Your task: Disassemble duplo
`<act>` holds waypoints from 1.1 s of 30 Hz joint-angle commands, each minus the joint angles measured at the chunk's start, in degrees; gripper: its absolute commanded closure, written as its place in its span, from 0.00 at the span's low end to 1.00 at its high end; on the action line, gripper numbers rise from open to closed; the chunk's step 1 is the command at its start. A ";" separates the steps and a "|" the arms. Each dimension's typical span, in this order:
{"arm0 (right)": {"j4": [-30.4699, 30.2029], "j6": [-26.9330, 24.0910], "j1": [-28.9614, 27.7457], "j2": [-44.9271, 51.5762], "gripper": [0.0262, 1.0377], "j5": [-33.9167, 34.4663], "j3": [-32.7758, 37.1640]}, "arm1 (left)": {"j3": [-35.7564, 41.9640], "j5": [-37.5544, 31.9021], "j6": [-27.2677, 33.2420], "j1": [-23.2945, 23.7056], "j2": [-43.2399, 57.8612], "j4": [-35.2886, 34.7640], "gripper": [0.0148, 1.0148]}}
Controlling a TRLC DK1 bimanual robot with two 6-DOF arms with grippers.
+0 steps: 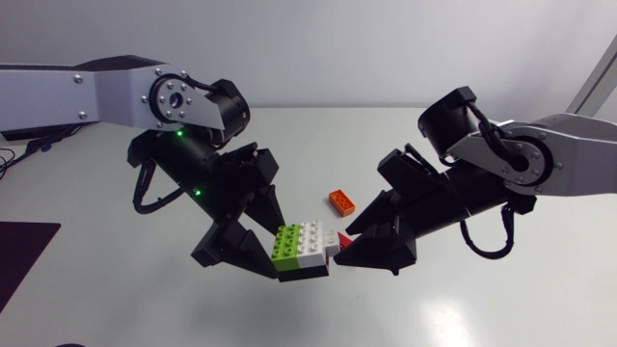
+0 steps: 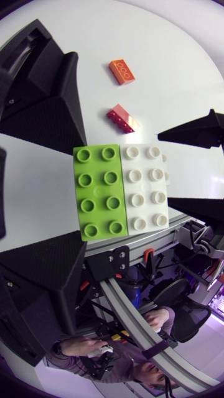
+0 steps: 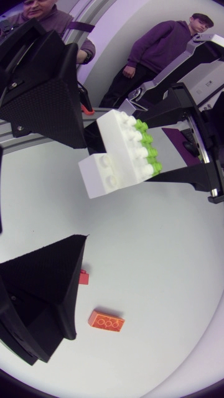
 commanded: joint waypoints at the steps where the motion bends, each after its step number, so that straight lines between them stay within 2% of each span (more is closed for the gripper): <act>1: 0.57 -1.63 0.34 -1.25 0.04 -0.33 1.06 | 1.29 0.97 3.43 -1.03 2.03 -1.63 0.54; 3: 0.57 -1.81 0.86 -1.69 0.06 -0.24 0.89 | 1.37 0.97 4.14 -1.38 2.38 -2.33 0.54; 11: 0.57 -2.95 3.41 -2.56 0.28 -0.15 -1.40 | 2.16 0.97 4.40 -2.61 3.00 -2.86 0.54; 30: -0.75 -4.62 4.82 -3.62 0.29 -0.07 -4.30 | 3.57 0.97 5.98 -3.05 2.91 -6.02 0.54; 33: -0.31 -4.88 5.52 -4.85 0.63 -0.07 -4.74 | 3.31 0.97 5.98 -3.49 3.00 -6.20 0.54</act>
